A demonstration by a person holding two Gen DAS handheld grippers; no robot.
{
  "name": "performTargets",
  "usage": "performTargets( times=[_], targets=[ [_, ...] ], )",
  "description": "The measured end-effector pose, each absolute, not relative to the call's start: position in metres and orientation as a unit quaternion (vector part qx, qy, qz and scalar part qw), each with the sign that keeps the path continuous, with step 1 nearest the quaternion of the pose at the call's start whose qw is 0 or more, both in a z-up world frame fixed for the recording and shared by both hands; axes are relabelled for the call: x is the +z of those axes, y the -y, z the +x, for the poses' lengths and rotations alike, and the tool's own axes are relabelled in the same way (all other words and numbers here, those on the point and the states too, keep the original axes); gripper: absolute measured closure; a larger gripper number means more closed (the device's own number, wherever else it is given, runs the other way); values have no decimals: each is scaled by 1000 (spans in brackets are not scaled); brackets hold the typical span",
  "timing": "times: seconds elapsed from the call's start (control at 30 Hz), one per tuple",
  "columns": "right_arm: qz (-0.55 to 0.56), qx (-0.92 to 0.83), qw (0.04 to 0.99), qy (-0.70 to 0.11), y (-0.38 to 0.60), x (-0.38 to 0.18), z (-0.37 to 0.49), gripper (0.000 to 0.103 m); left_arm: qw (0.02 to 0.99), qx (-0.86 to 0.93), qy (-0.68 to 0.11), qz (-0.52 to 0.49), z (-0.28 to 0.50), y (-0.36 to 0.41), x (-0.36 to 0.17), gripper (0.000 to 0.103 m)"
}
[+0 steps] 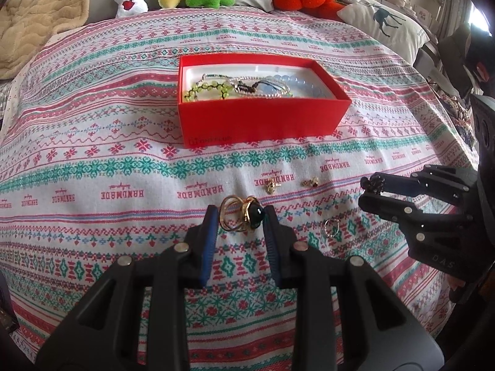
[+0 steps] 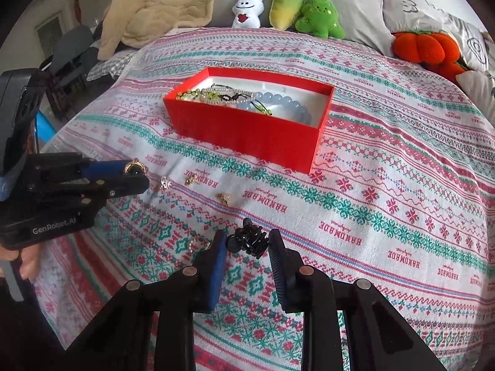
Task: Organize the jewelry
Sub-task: 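Grasp the black hair clip with the right gripper while the left carries the rings toward the box, then lower the gold rings and black hair clip into the red box, opening both grippers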
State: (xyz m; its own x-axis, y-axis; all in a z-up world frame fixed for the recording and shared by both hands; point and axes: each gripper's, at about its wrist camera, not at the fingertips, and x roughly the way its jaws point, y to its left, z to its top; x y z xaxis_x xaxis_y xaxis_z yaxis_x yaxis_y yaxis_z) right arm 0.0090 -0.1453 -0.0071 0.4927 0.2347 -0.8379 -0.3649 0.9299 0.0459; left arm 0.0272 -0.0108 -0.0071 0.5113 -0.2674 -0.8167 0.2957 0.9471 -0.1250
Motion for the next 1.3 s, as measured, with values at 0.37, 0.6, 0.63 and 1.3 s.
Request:
performTargets(
  times=[0.37, 0.6, 0.63, 1.3],
  targets=[
    [-47, 165, 867, -468, 142, 13, 27, 75, 878, -147, -456, -14, 42, 7, 17, 72],
    [-31, 158, 873, -461, 141, 25, 40, 75, 882, -141, -449, -31, 53, 12, 27, 72],
    [-28, 157, 873, -460, 142, 27, 42, 75, 882, -141, -448, -33, 56, 12, 29, 72],
    [15, 140, 880, -454, 154, 31, 96, 75, 884, -129, -448, -24, 108, 37, 22, 72]
  ],
)
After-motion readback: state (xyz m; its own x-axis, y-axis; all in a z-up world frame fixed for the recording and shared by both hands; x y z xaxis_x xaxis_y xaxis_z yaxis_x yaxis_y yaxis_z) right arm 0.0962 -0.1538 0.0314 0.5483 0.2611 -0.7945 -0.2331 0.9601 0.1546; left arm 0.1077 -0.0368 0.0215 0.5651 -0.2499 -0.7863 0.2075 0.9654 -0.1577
